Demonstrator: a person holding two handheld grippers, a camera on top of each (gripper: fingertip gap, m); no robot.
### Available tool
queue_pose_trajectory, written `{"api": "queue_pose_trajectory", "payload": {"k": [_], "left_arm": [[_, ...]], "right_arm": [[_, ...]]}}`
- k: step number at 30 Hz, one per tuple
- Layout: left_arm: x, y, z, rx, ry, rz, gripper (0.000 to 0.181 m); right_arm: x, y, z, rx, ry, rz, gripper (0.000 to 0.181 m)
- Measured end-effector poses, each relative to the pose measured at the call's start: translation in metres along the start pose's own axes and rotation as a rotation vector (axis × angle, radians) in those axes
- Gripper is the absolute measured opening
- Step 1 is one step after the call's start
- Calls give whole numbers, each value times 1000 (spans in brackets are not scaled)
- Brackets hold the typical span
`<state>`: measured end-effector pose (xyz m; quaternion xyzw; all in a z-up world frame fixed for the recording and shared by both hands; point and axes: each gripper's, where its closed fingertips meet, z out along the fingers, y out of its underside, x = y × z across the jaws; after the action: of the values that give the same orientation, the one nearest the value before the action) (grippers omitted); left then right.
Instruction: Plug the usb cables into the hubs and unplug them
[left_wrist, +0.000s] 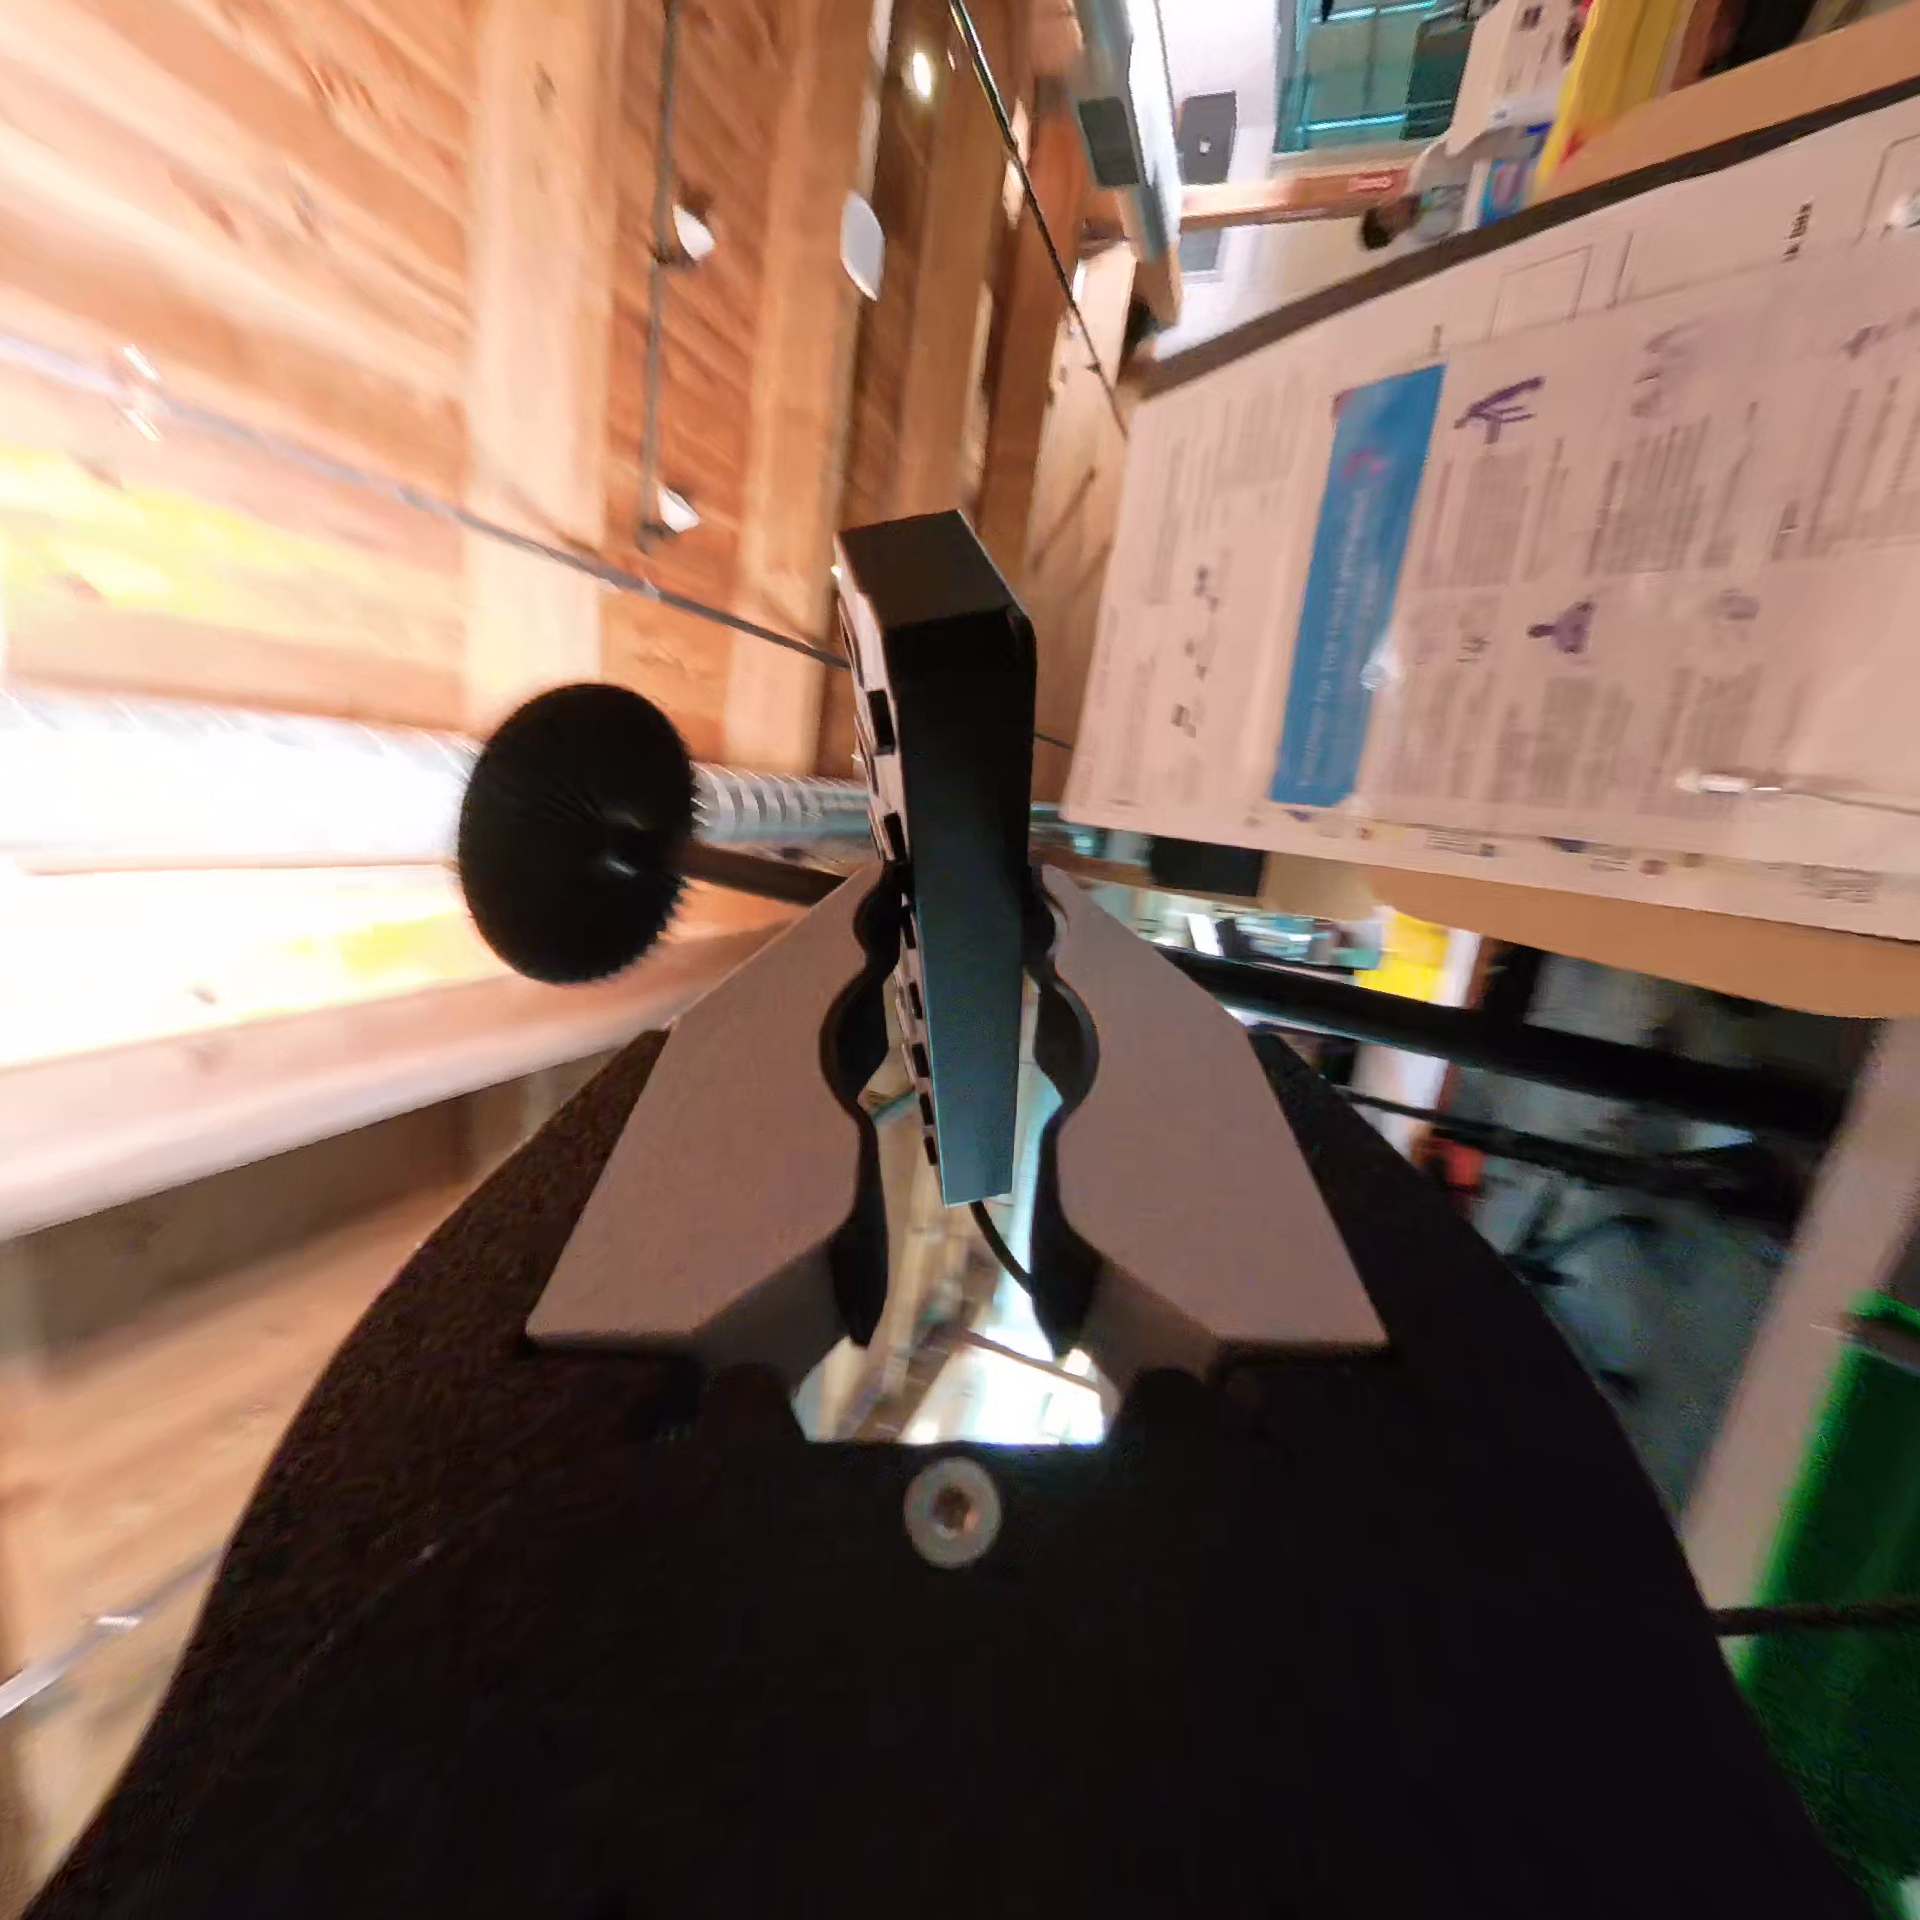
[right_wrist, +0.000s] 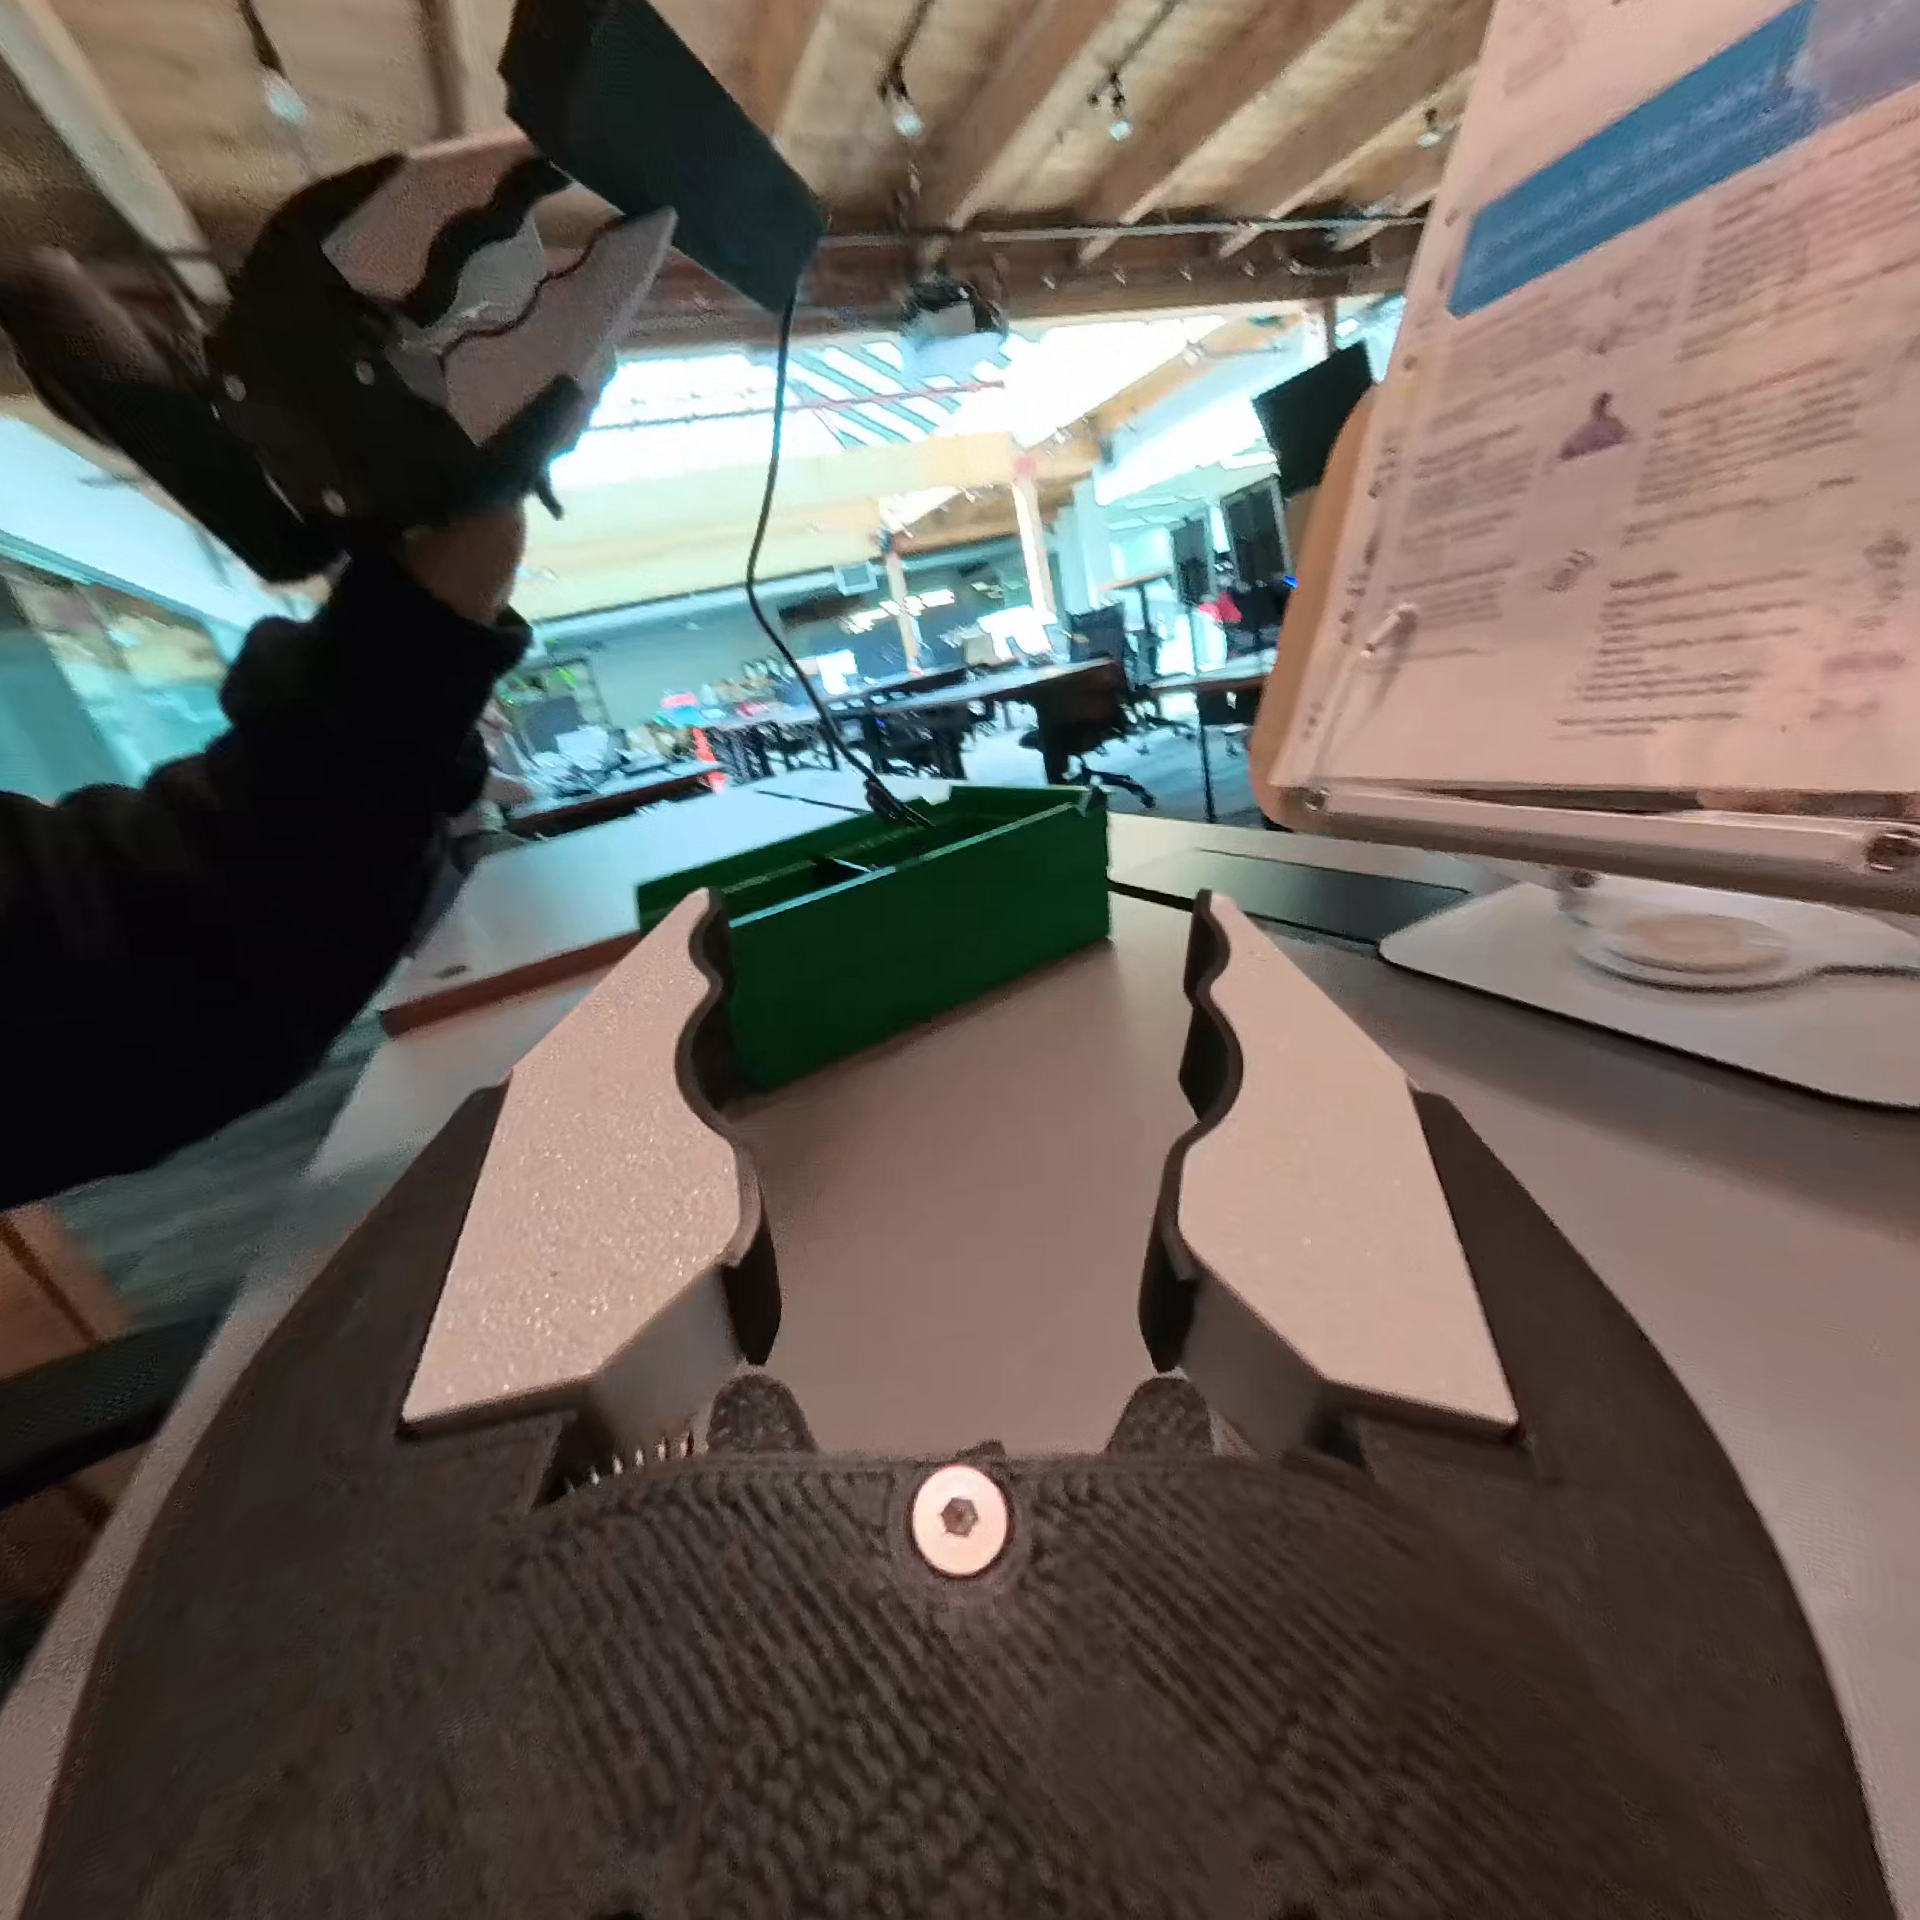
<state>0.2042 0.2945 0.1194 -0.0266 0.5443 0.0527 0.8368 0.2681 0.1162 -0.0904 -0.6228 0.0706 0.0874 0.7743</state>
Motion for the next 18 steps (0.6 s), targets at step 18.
{"api": "queue_pose_trajectory", "payload": {"k": [18], "left_arm": [[64,-155,-35,358,122,225,20]], "right_arm": [[-54,-66,-21,141,-356,342,81]]}}
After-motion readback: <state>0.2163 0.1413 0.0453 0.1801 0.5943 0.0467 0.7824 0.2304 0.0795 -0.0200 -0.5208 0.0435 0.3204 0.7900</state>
